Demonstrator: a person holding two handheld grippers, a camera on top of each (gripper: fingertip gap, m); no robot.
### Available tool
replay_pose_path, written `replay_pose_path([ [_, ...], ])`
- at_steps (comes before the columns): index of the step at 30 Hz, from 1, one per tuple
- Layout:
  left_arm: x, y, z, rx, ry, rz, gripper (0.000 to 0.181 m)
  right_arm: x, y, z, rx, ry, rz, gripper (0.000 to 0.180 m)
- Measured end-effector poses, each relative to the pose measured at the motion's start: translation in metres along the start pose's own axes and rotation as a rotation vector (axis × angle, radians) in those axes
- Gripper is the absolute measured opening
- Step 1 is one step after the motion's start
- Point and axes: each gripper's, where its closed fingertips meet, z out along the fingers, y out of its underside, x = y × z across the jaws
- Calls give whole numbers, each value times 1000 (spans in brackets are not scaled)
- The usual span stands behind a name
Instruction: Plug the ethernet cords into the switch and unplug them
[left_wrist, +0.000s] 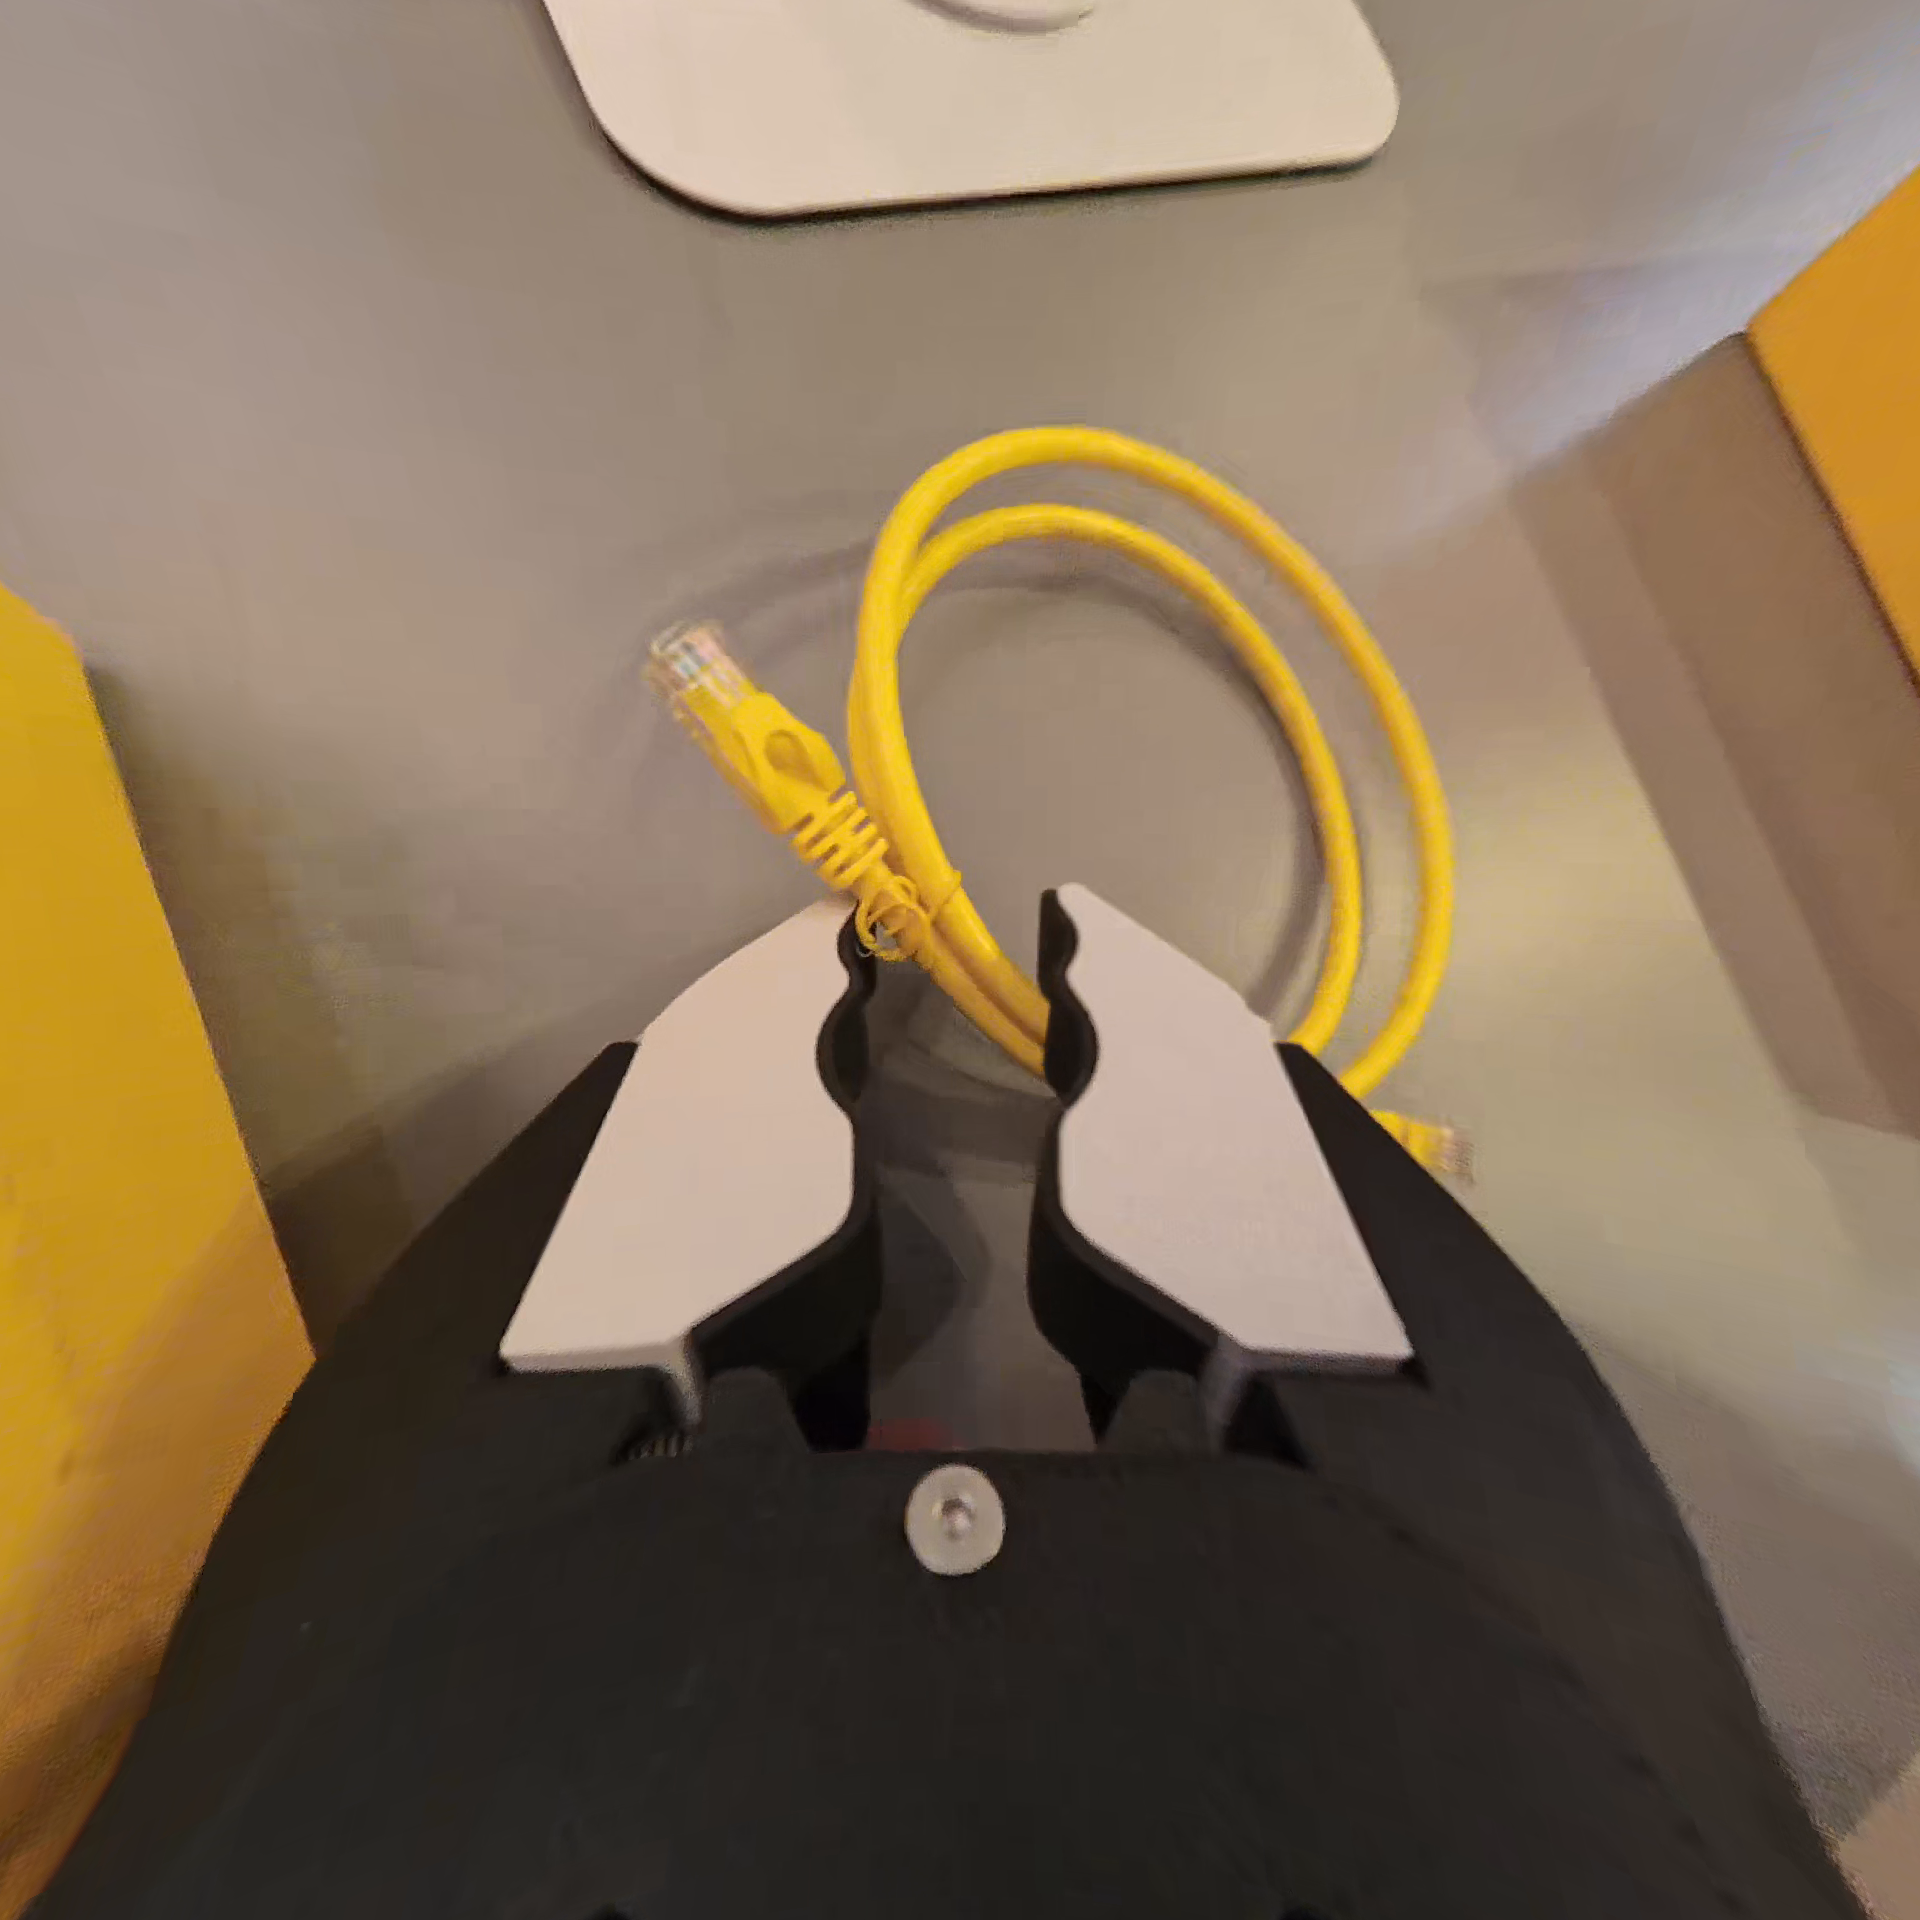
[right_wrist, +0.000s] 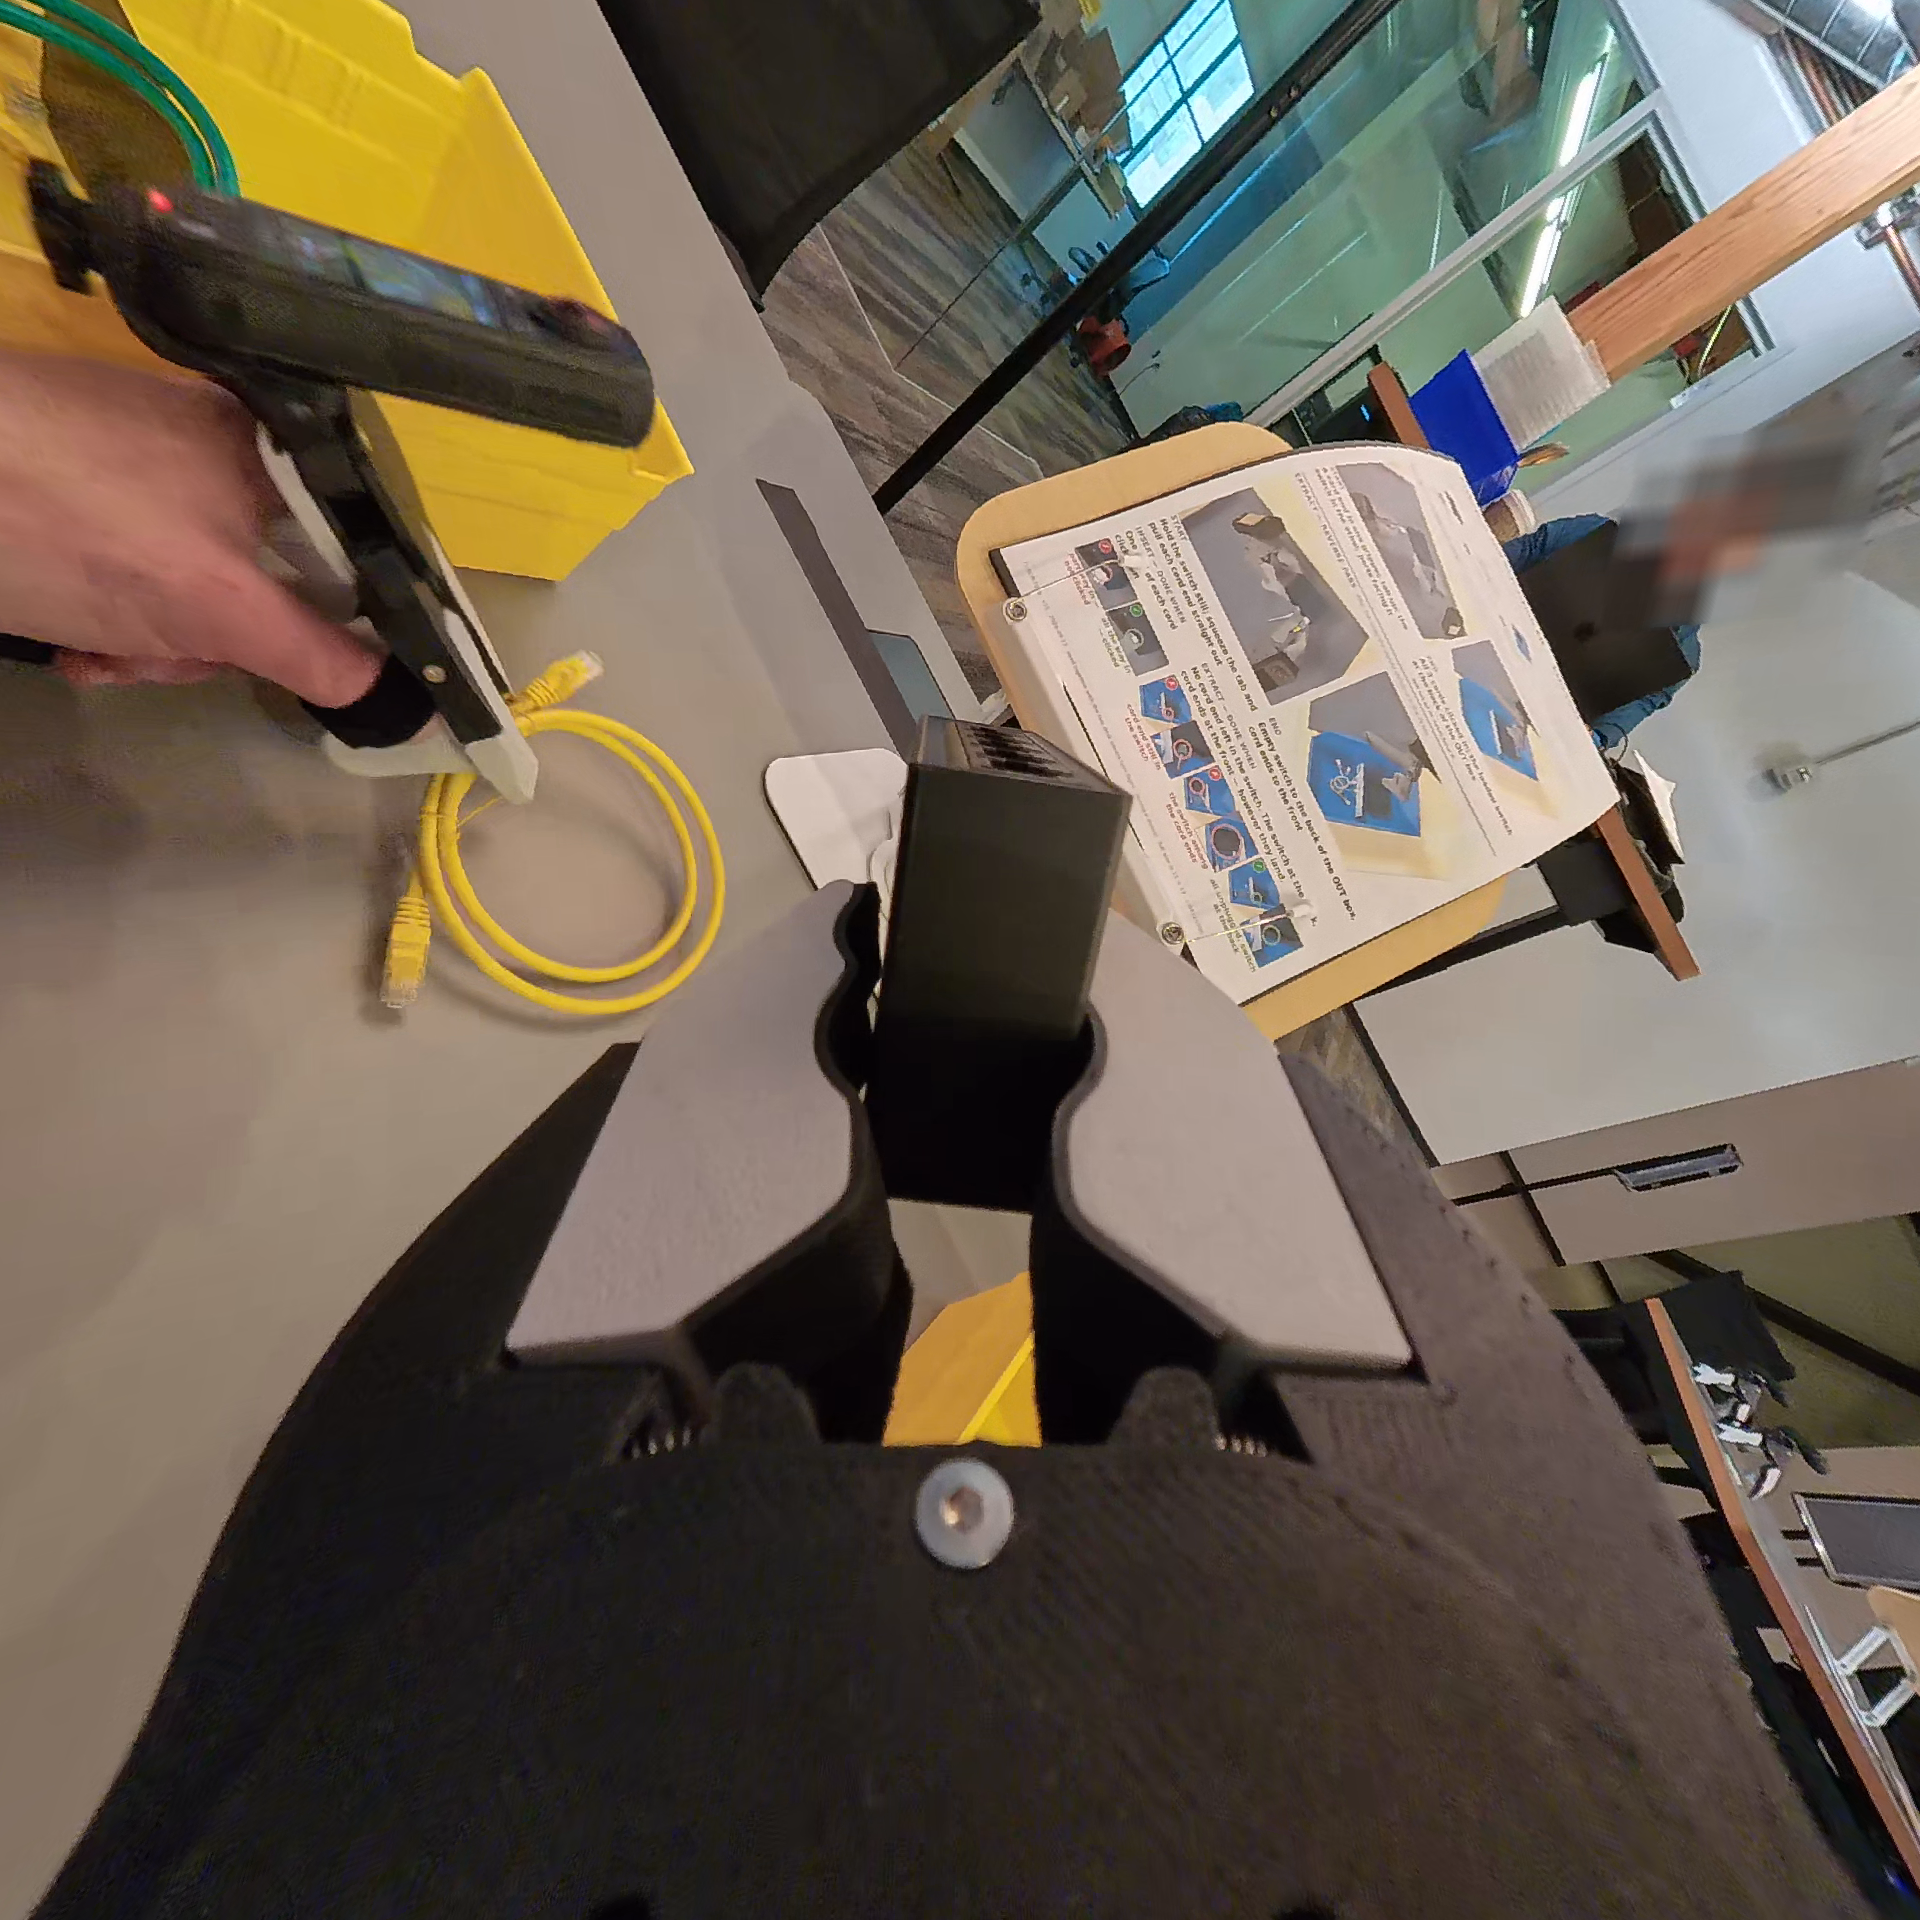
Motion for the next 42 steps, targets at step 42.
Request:
replay_pose_path([
  [42,116,-38,-74,-41,235,806,18,-9,25,12,-37,-24,-51,30],
])
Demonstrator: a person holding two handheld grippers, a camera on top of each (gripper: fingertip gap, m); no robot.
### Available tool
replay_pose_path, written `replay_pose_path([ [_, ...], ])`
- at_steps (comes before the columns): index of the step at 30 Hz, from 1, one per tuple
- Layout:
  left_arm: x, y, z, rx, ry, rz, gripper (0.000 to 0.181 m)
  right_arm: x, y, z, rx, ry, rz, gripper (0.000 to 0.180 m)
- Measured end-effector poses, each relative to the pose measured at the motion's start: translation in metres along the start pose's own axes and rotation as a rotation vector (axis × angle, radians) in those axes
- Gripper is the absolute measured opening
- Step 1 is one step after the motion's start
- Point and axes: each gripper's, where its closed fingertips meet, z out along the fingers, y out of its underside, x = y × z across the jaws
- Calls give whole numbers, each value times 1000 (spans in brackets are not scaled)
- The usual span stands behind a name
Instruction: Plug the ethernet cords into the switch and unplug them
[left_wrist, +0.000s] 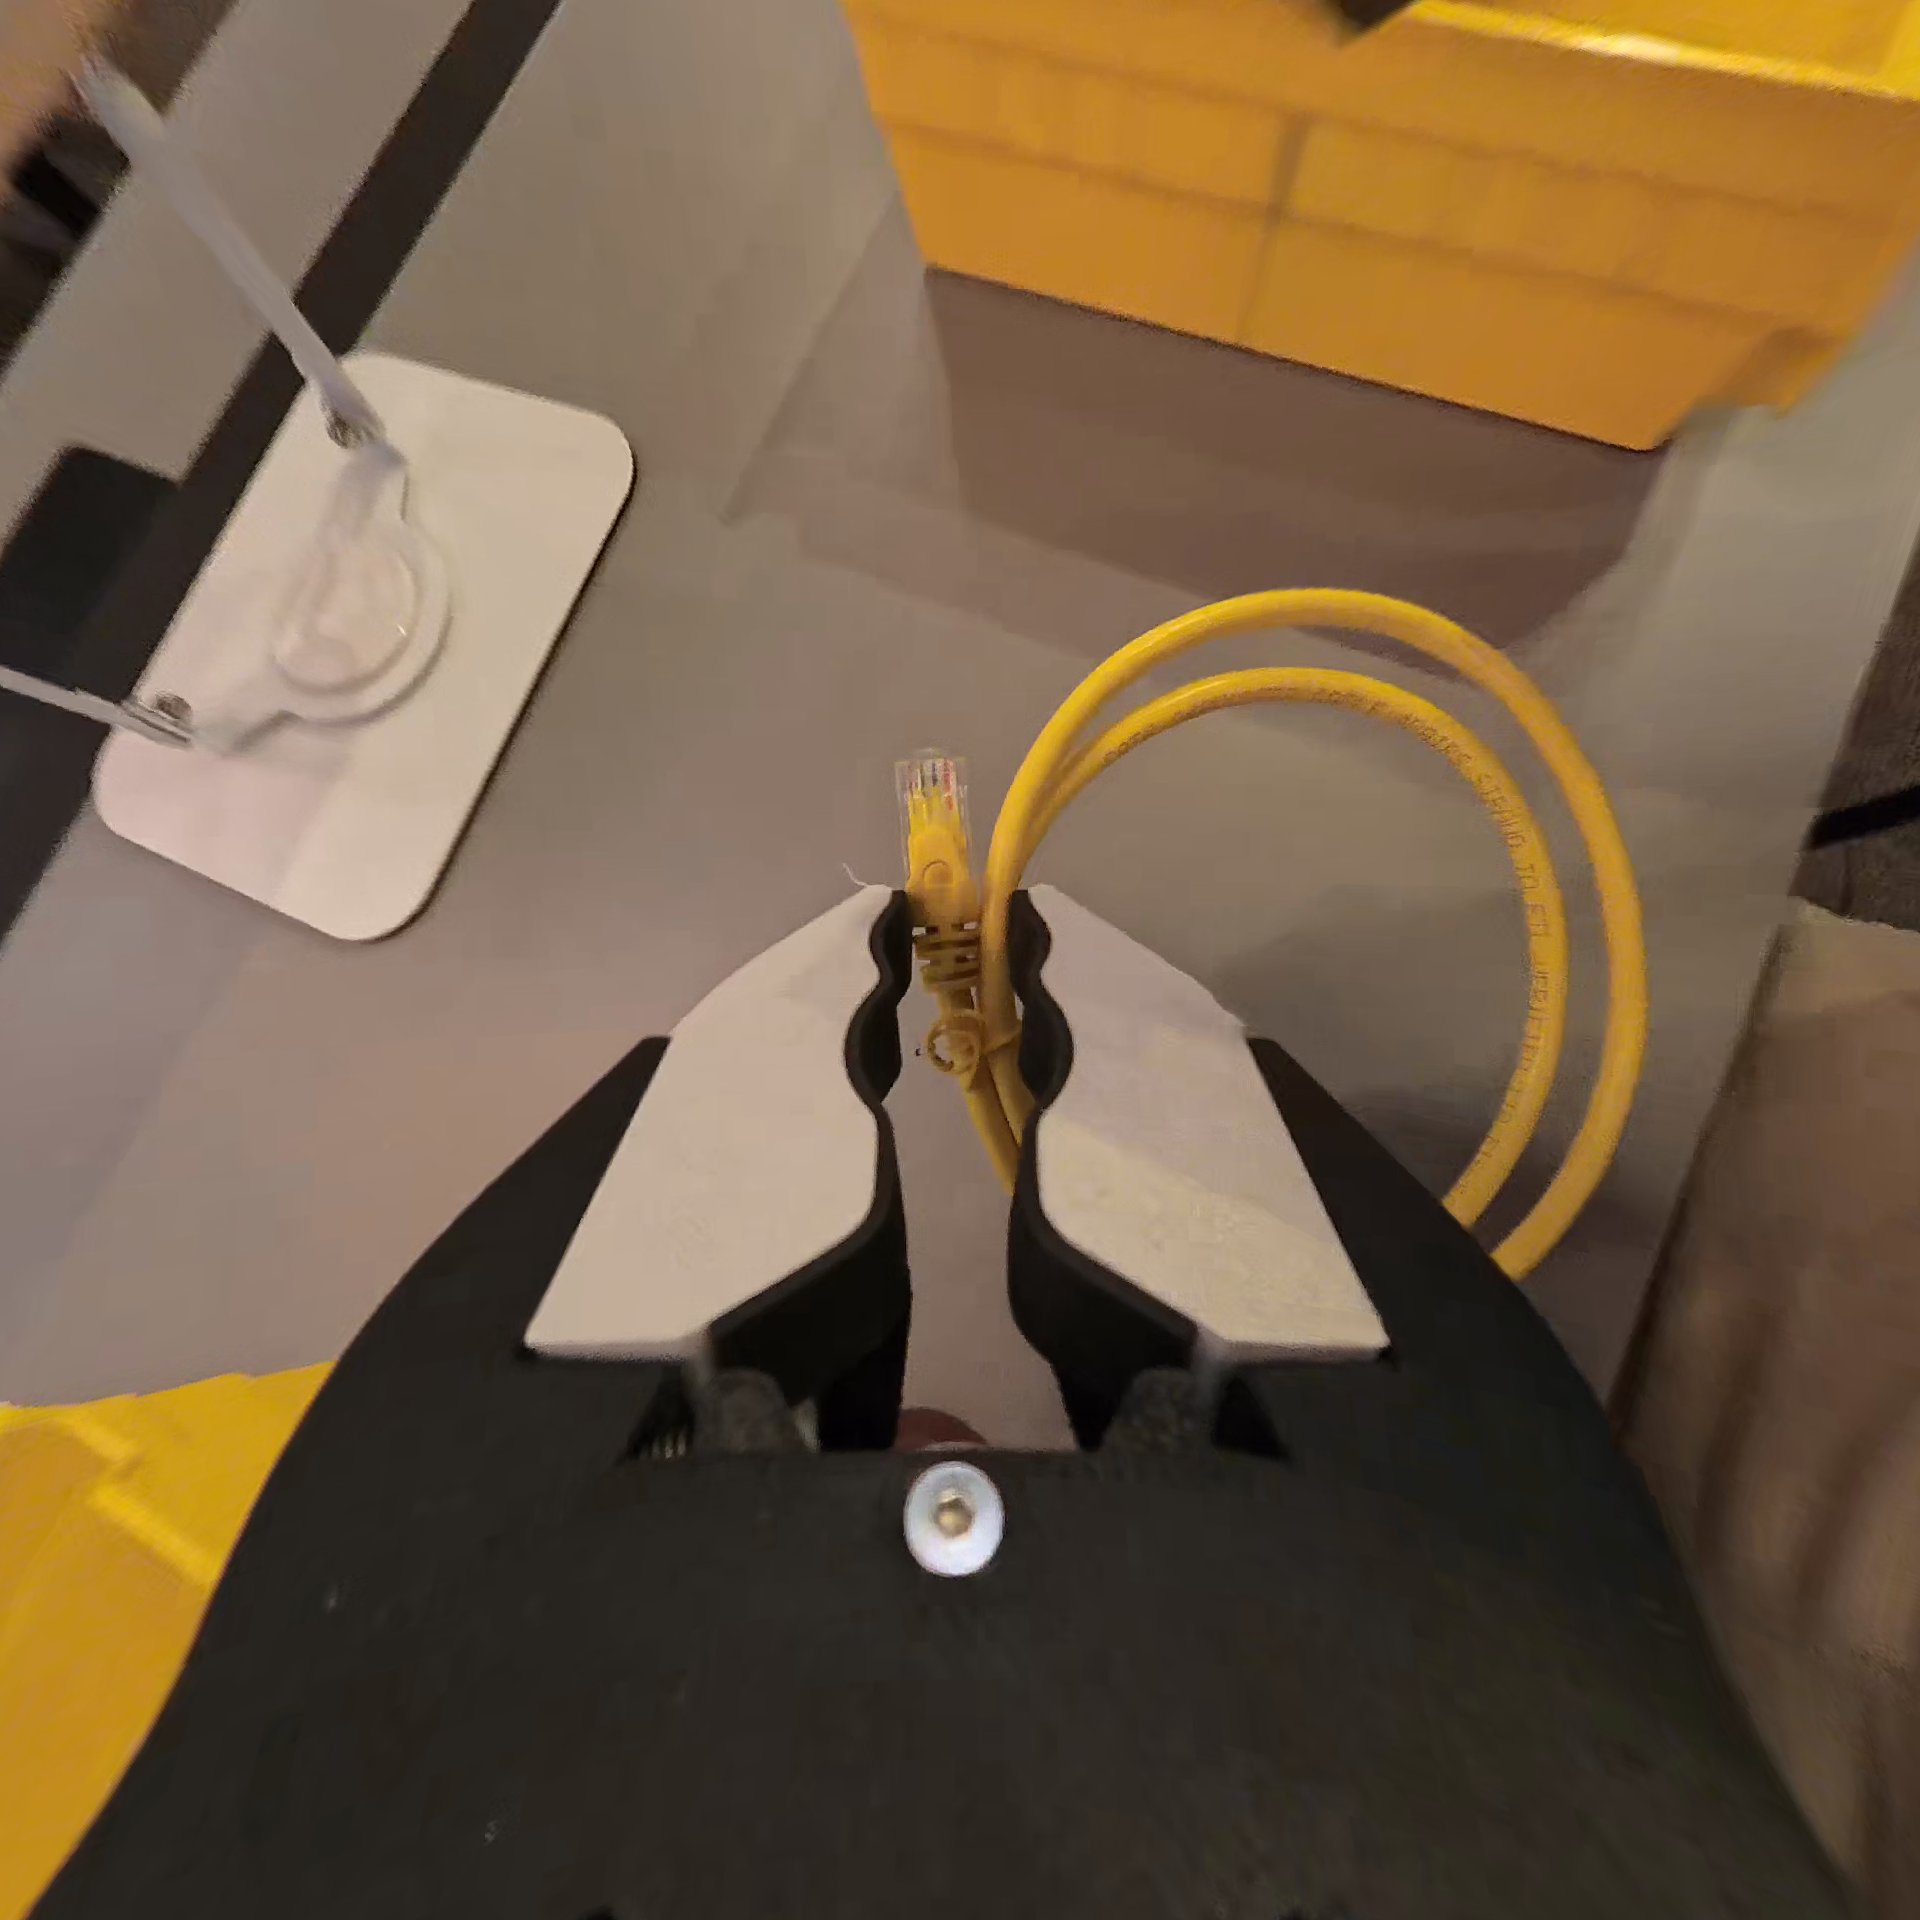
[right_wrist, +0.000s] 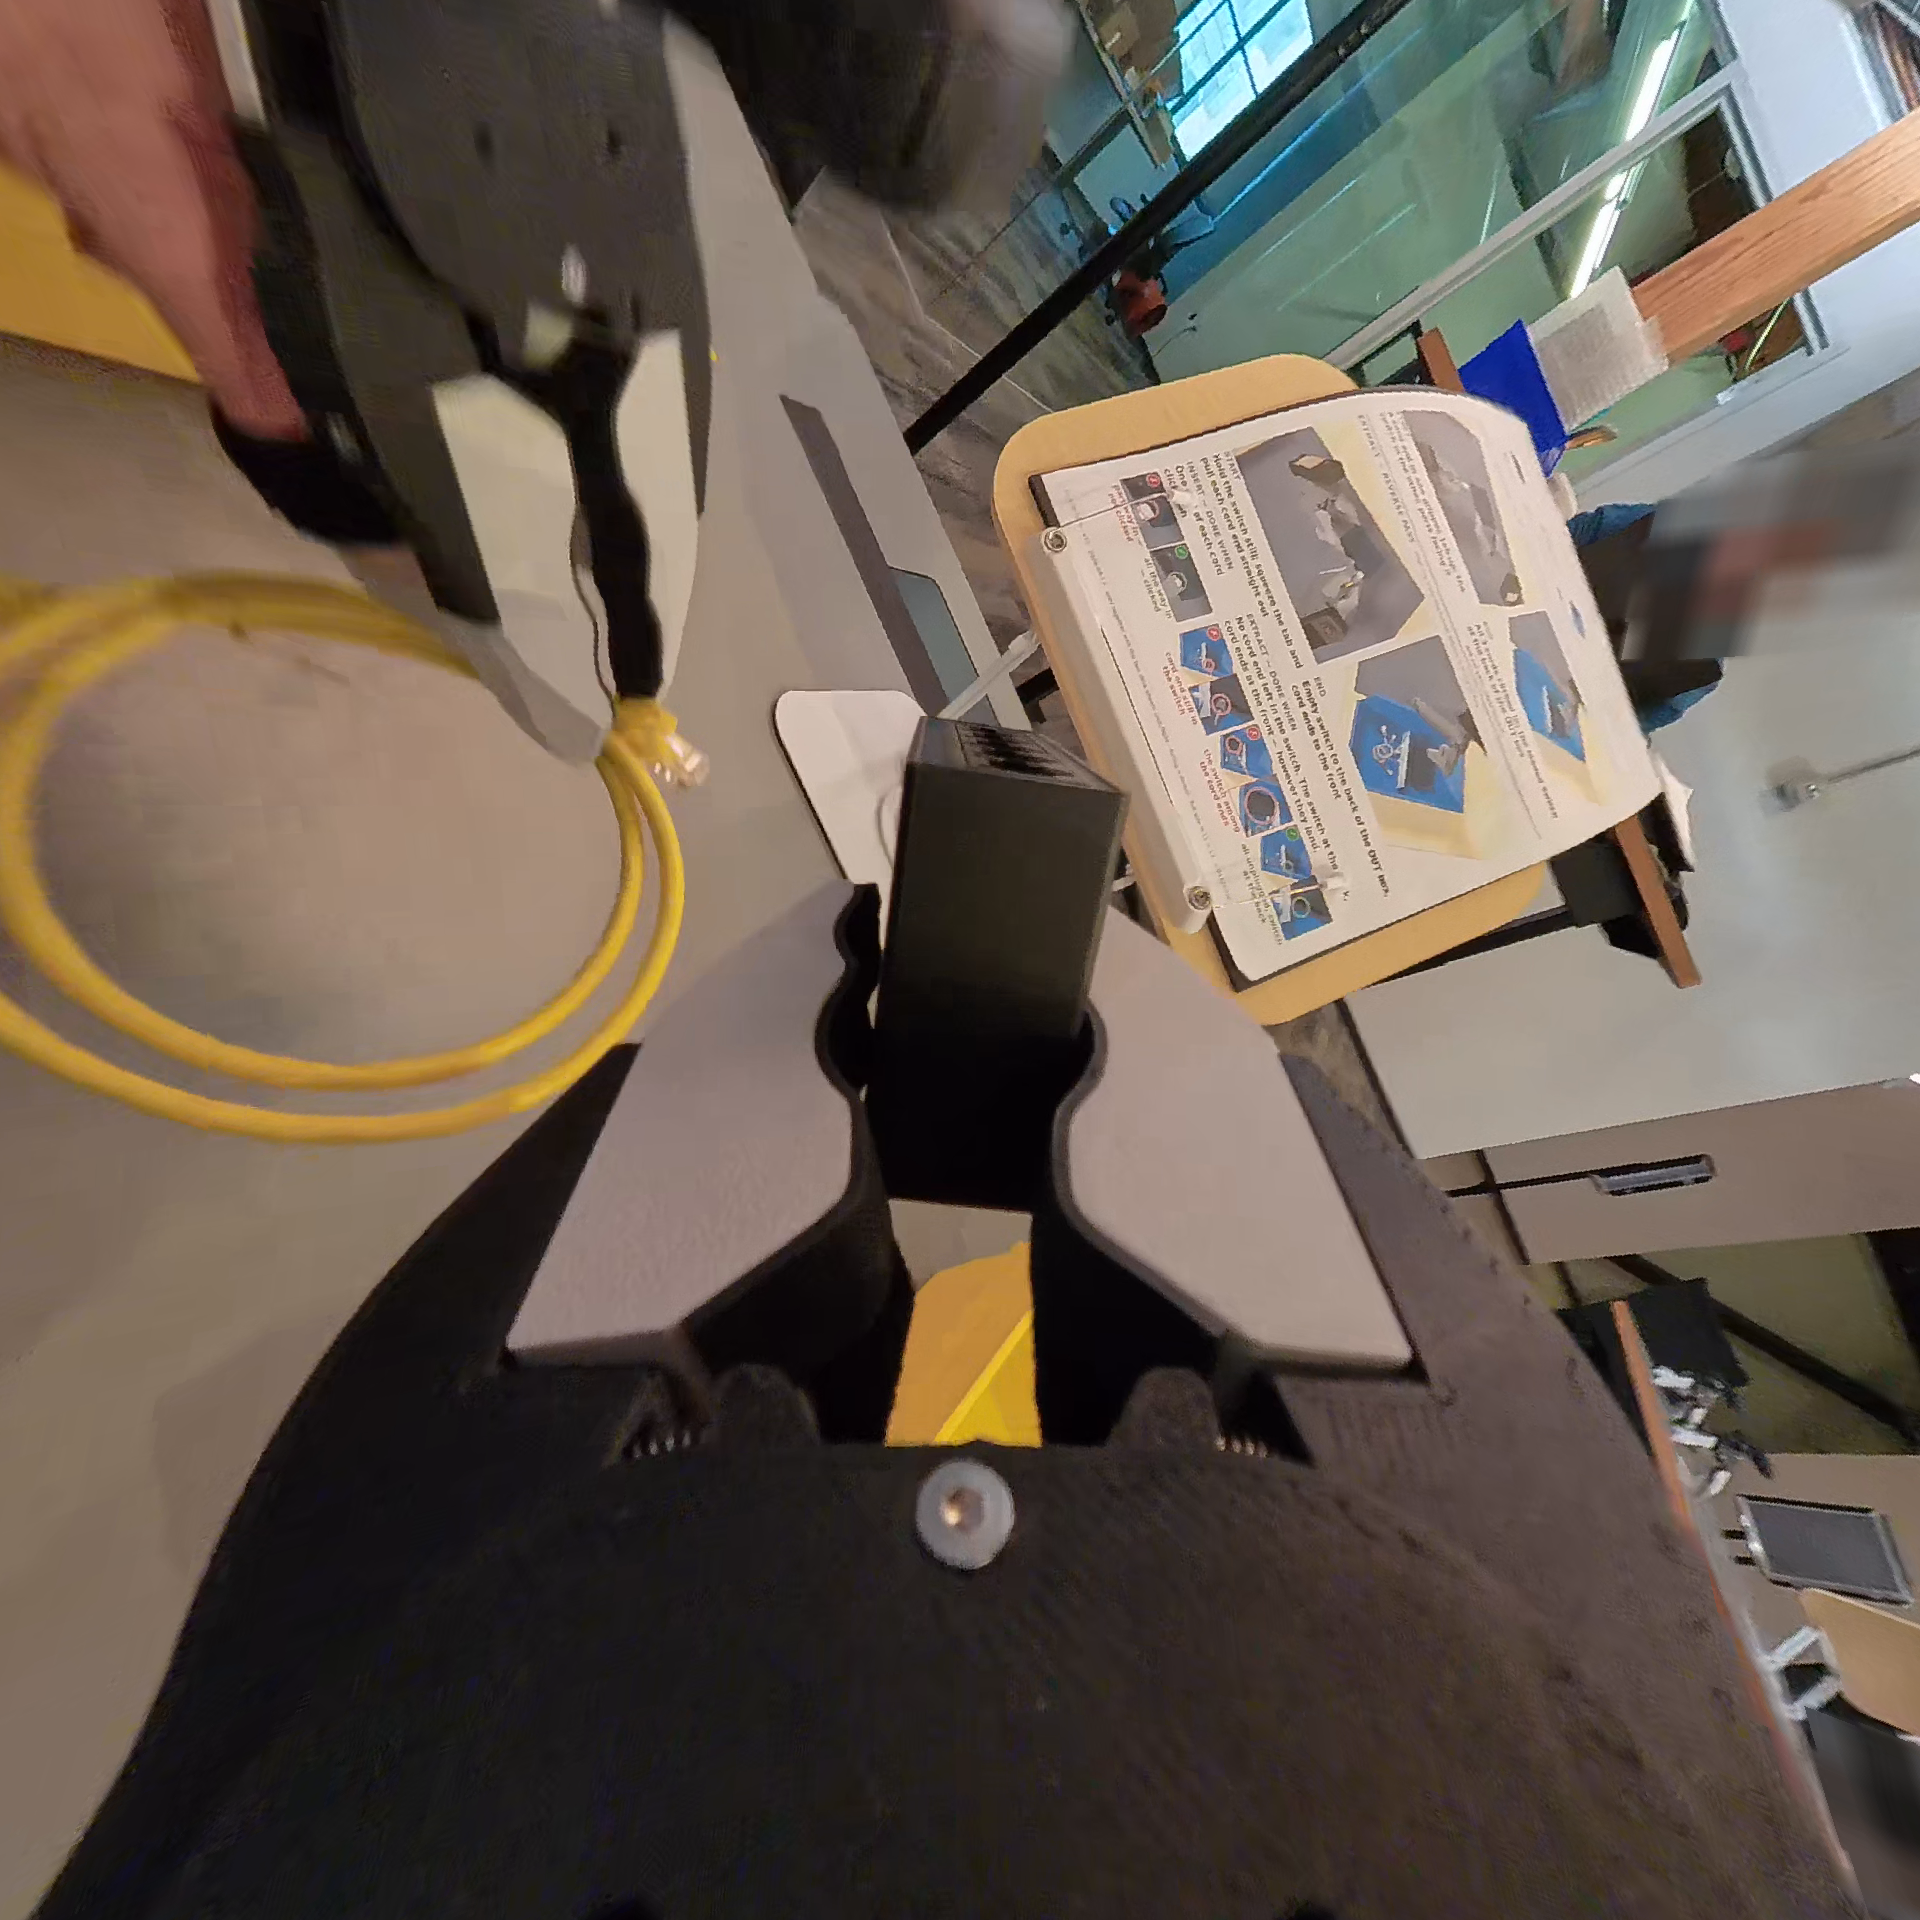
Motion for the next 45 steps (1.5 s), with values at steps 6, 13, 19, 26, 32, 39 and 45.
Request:
replay_pose_path([
  [6,30,-31,-65,37,191,175,18,-4,2,6,-54,72,-181,30],
  [13,53,-43,-95,-65,381,305,18,-19,-12,17,-56,92,-347,30],
  [19,64,-41,-98,-151,476,297,18,-29,-18,23,-54,85,-408,29],
  [26,62,-38,-95,-183,520,214,18,-38,-18,26,-56,77,-447,29],
  [32,62,-31,-91,-226,544,175,17,-42,-17,30,-72,71,-464,27],
  [39,61,-27,-91,-288,545,161,17,-42,-21,28,-87,67,-485,28],
  [45,59,-20,-87,-329,548,162,17,-47,-17,31,-111,42,-504,30],
])
